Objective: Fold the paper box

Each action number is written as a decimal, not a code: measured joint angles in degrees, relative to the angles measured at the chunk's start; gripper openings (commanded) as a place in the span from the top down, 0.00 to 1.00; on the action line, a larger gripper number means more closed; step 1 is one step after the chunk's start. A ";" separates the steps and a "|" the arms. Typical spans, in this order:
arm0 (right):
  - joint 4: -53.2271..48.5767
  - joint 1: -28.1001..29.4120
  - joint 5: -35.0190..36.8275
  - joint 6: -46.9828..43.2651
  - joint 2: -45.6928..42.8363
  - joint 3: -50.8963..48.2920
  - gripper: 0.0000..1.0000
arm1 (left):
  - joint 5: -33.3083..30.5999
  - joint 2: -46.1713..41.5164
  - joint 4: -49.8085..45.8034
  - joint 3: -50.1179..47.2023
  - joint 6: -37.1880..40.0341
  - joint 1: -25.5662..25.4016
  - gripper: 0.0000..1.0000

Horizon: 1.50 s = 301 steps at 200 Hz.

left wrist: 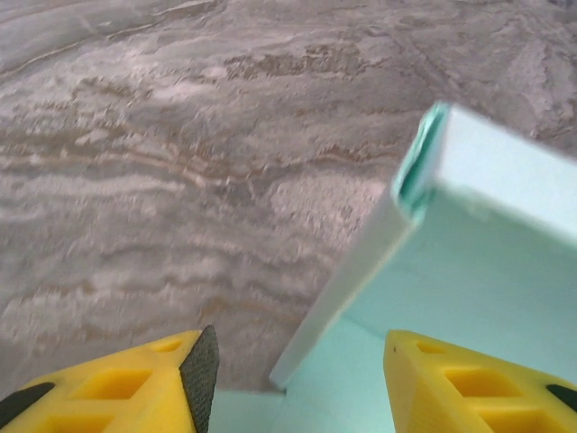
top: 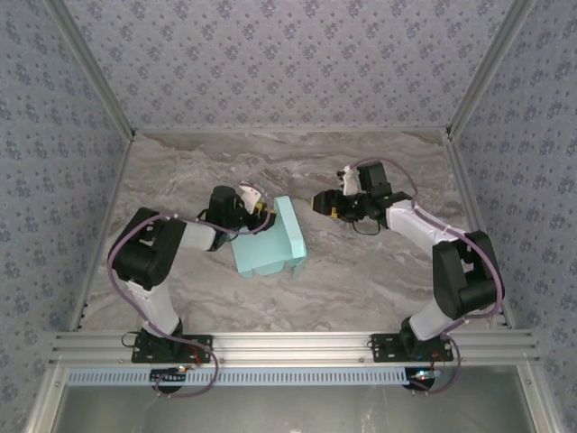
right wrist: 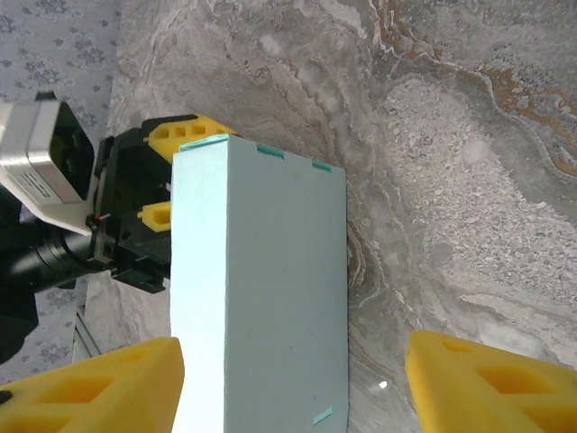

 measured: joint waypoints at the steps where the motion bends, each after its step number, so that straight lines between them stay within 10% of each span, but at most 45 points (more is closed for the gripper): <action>1: 0.02 0.00 0.02 -0.02 0.00 0.00 0.31 | 0.04 0.04 -0.13 0.17 0.02 -0.02 0.48; 151: 7.74 0.00 -2.05 4.63 4.74 -1.22 0.33 | 3.58 7.63 -11.80 10.60 5.99 -5.84 0.89; 301: -3.85 4.02 -3.10 2.99 17.31 15.98 0.33 | -4.35 1.79 0.83 -3.67 6.23 -7.56 0.90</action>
